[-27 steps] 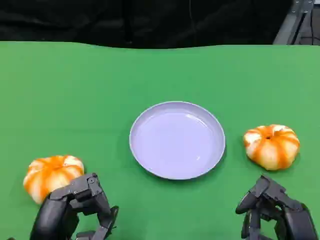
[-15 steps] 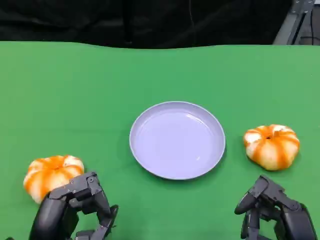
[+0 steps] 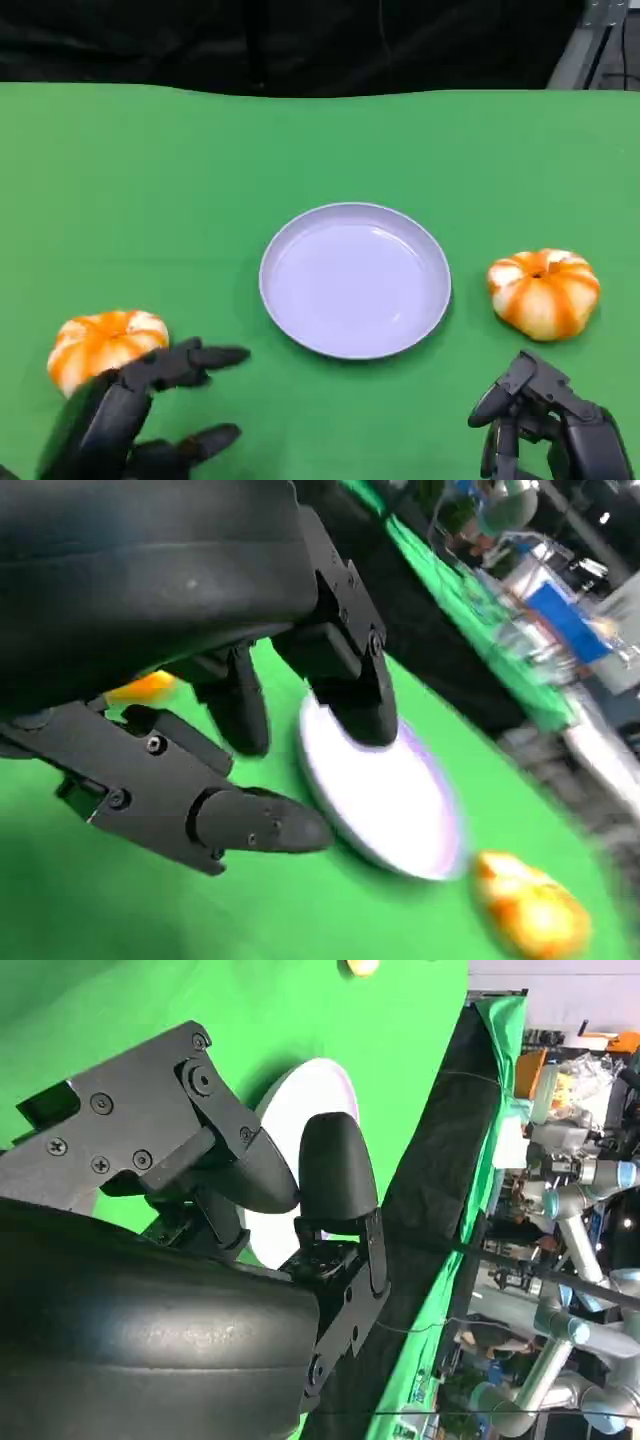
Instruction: Grasp the bread from the table and place it into the plate.
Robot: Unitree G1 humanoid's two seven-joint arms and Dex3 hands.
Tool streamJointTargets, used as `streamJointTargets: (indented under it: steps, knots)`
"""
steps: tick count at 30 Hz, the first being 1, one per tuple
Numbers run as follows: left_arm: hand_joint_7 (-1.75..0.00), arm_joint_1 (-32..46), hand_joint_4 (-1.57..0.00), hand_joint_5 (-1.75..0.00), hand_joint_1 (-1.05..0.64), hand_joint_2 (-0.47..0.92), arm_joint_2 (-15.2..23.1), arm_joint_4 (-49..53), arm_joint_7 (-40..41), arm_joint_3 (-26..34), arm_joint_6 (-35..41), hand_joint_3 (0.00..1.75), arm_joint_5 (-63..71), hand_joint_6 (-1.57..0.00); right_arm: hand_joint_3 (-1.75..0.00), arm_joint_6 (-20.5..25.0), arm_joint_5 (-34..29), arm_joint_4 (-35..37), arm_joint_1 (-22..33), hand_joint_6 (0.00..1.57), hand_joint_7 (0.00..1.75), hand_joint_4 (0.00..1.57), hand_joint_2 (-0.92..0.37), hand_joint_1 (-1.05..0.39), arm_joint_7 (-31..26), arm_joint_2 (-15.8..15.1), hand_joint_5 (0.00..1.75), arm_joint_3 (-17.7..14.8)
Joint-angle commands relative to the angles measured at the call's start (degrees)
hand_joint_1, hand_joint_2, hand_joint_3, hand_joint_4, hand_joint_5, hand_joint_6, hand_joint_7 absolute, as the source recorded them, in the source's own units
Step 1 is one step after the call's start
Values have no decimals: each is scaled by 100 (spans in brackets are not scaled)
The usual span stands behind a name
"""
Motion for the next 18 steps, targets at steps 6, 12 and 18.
streamJointTargets:
  steps: [6, 12, 18]
  knots:
    - [0, -396, -19, -43, -68, 92, 974, -563, 370, -76, 1239, 15, 2196, -37, -142, 152, 30, -112, 27, 58, 175, 86, -64, -25, -28, -5, 175, -9]
    - [0, -813, -3, -38, -70, 92, 1226, -573, -496, -528, 2346, 16, 3006, -28, -142, 128, 11, -86, 6, 59, 175, 87, -64, -24, -26, -24, 175, -18]
    - [-1, -1599, 0, -45, -68, 92, 1235, 146, -1020, -1051, 3149, 12, 3352, -27, -142, 153, 54, -97, 15, 59, 175, 87, -64, -25, -12, -10, 175, -13]
